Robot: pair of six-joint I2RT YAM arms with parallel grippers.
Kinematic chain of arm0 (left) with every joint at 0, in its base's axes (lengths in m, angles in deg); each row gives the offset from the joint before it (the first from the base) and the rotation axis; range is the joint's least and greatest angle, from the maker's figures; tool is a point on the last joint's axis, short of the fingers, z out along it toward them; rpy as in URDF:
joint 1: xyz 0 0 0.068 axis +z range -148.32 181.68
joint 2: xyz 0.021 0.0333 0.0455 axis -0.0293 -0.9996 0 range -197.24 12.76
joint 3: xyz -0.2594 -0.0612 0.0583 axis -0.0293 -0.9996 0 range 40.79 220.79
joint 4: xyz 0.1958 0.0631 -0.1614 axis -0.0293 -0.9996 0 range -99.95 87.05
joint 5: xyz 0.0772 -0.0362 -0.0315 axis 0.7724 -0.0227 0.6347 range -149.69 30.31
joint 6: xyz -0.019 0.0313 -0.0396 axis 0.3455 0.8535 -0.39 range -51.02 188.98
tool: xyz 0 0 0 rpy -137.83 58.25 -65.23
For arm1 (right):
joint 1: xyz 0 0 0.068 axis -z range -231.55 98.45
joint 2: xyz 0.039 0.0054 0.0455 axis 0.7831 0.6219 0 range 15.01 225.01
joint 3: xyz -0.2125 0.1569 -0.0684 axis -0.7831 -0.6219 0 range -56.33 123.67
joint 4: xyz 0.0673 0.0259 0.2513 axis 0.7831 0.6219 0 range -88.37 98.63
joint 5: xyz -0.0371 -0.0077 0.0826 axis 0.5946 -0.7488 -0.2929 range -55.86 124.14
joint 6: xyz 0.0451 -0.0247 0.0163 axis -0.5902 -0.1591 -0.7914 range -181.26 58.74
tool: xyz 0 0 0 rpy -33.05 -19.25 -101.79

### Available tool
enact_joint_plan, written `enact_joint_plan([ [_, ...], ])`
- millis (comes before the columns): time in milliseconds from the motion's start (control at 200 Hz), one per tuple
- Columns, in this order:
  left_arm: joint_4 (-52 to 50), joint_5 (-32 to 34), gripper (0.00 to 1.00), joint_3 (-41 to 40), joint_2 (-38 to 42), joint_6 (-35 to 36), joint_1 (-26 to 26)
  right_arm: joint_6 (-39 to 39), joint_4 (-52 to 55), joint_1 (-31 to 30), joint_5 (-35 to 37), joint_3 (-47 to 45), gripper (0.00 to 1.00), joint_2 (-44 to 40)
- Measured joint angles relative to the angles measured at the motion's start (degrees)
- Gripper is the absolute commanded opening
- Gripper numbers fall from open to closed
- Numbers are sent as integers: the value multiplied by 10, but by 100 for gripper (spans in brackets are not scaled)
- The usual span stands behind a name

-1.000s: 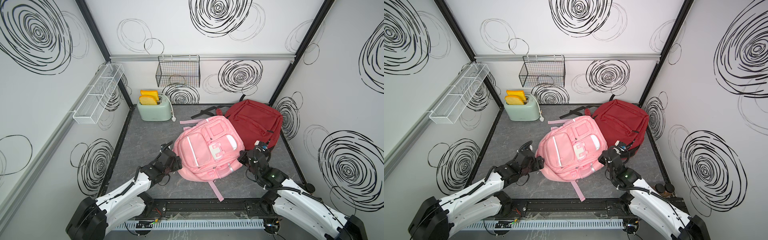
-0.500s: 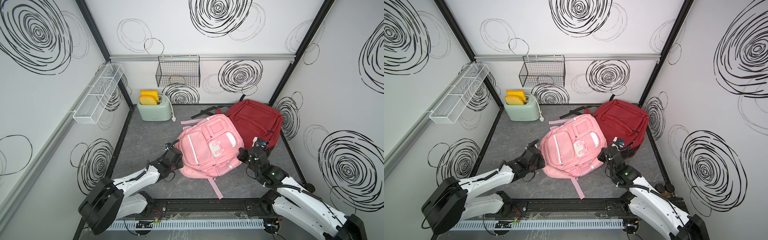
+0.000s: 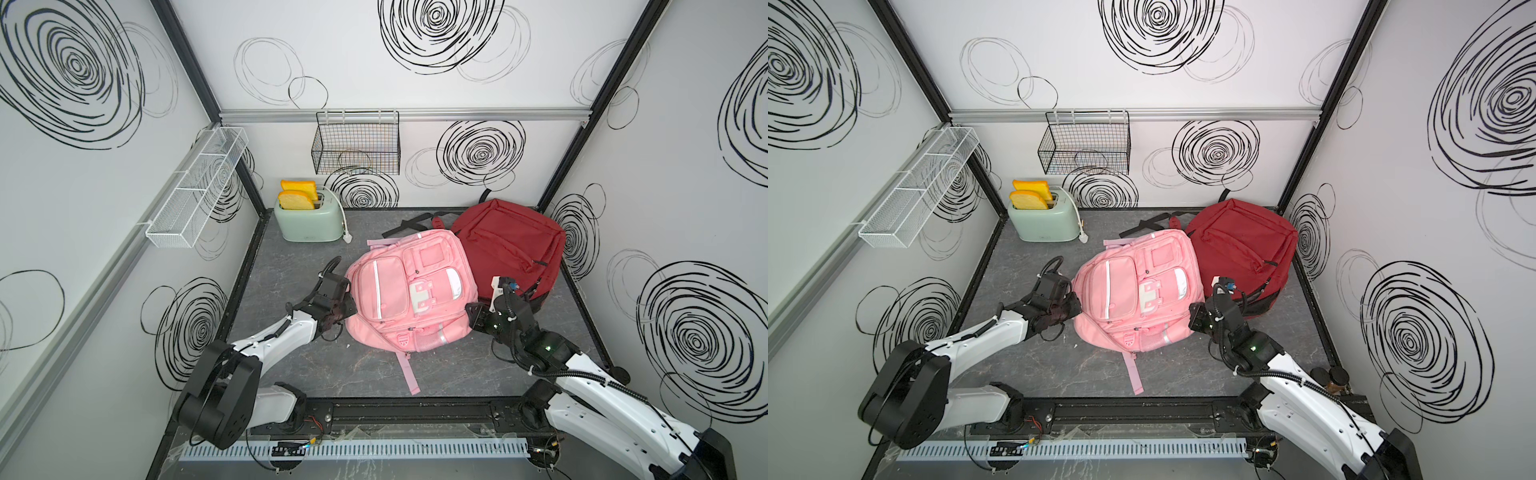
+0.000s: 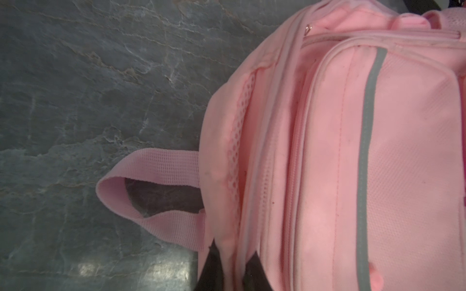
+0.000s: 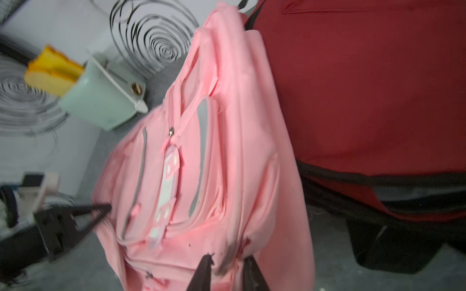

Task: Zip up the backpack
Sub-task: Adjust the backpack at the center of the board.

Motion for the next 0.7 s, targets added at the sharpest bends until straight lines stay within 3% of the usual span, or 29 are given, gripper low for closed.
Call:
enact_joint_plan([
  [50,10,-3,0,0,-5,2,1,-2,11,-2,-9,0,57,-14],
  [75,14,-4,0,0,-7,3,0,-3,18,-3,-11,0,72,-22],
  [95,17,-6,0,0,-8,3,0,-2,23,-3,-14,0,79,-28],
  [210,27,-13,0,0,-12,5,0,-10,50,-1,-26,0,99,-66],
  [435,29,-15,0,0,-12,7,0,-43,88,52,-82,-14,99,-101],
  [695,28,-16,0,0,-12,9,0,-85,30,143,-198,-138,99,-114],
])
